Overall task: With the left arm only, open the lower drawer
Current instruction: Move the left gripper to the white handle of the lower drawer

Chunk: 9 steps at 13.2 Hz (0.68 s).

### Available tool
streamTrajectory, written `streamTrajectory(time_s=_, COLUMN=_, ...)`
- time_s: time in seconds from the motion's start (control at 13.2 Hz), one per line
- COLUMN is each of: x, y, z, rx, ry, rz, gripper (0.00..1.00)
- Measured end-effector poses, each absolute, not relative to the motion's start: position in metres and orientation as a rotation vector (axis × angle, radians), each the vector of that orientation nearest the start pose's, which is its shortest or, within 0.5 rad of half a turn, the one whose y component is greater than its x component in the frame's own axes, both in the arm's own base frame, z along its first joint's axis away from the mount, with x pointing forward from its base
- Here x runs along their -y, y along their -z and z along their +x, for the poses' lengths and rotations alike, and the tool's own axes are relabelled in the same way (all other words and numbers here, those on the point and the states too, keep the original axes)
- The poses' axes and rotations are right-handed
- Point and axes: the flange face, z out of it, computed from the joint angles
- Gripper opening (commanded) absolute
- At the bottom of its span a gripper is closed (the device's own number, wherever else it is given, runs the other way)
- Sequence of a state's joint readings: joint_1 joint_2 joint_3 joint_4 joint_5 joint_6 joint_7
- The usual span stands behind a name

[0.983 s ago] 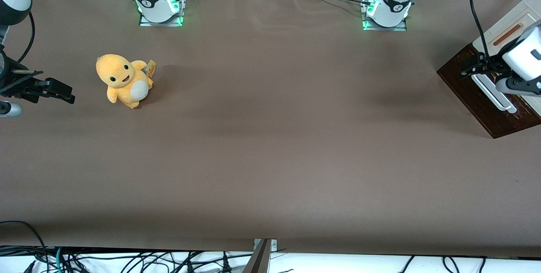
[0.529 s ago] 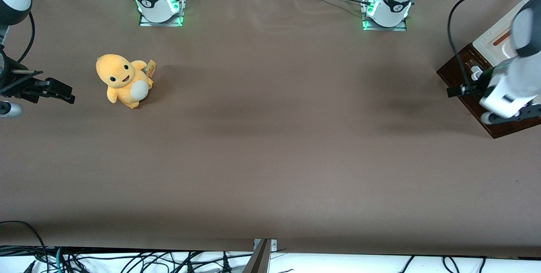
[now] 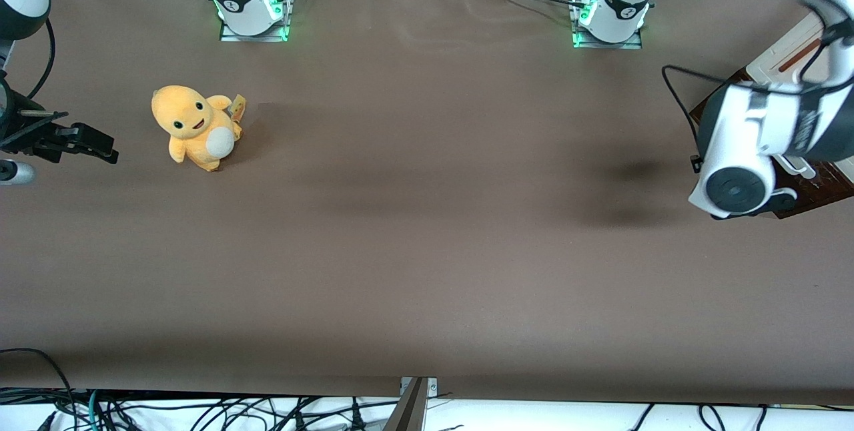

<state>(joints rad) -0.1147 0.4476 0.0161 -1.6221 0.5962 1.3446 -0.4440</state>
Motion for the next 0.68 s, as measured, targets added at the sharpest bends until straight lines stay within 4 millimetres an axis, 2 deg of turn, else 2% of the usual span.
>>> streamTrajectory(time_s=0.15, x=-0.023, y=-0.317, z=0.596, rx=0.326, ry=-0.653, rz=-2.104, gripper=1.00)
streamTrajectory(time_s=0.38, x=-0.044, y=-0.267, z=0.594, rx=0.356, ry=-0.663, rz=-1.956, gripper=1.00)
streamTrajectory(time_s=0.68, x=-0.089, y=-0.242, z=0.591, rx=0.365, ry=-0.685, rz=-1.857, gripper=1.00)
